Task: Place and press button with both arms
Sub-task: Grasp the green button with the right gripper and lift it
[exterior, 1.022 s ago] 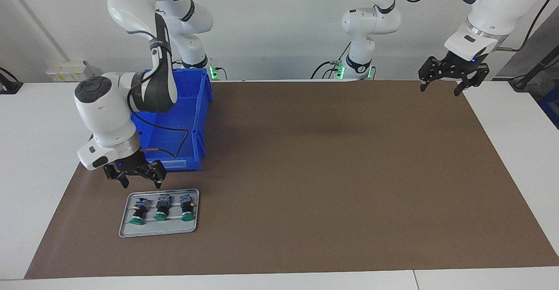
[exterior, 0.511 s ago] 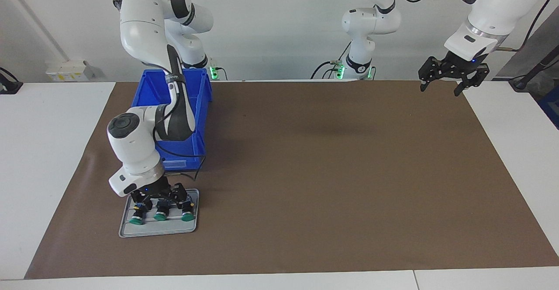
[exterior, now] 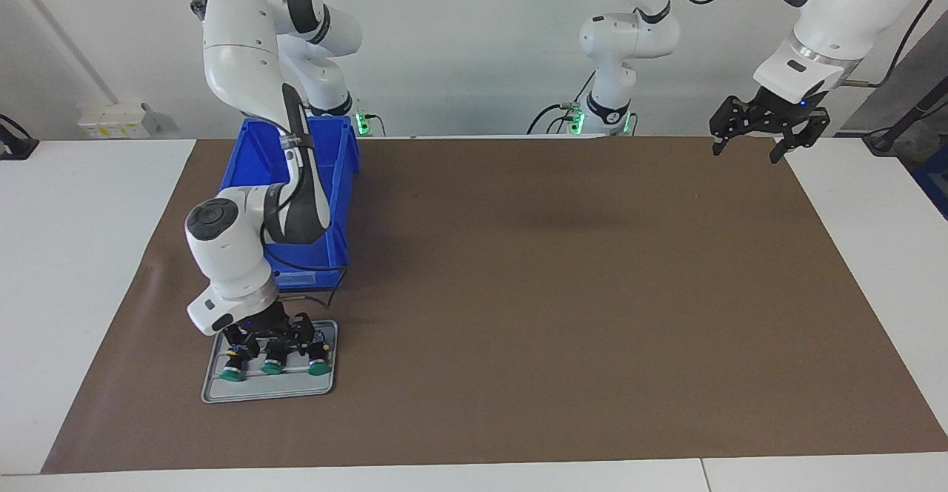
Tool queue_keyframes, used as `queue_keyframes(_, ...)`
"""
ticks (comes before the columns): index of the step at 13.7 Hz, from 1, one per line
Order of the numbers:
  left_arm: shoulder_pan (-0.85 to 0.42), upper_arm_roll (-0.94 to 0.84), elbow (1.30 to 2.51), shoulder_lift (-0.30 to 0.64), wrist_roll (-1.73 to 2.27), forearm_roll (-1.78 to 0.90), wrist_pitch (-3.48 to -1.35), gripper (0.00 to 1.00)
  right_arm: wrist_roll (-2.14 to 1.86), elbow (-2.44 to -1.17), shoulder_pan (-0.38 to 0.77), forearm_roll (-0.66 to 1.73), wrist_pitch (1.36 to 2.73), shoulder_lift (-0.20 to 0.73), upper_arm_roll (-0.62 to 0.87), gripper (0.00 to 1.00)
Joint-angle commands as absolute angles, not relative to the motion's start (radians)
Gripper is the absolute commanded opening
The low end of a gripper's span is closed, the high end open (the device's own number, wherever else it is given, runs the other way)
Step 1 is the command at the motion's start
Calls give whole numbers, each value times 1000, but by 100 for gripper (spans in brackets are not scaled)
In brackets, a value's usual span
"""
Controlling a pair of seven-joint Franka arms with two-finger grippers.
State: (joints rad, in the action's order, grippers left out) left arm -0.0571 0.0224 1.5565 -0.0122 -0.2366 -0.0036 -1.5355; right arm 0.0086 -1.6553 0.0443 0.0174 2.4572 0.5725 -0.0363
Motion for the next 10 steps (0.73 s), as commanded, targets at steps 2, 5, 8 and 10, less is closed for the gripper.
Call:
queue_keyframes(2,-49,17,1582,-37,-242,11,-1532,100,-18,-1693,22,23,2480,558,-29,47)
queue_keyframes(5,-49,17,1583,-37,-242,11,-1532,100,-14,-1689,21,20,2474,557,-32,0)
queue_keyframes(8,-49,17,1583,-37,-242,11,-1532,100,7,-1639,34,23,2406,557,-32,0)
queue_keyframes(10,-49,17,1583,-37,-242,11,-1532,100,145,-1548,37,25,2309,557,-32,0)
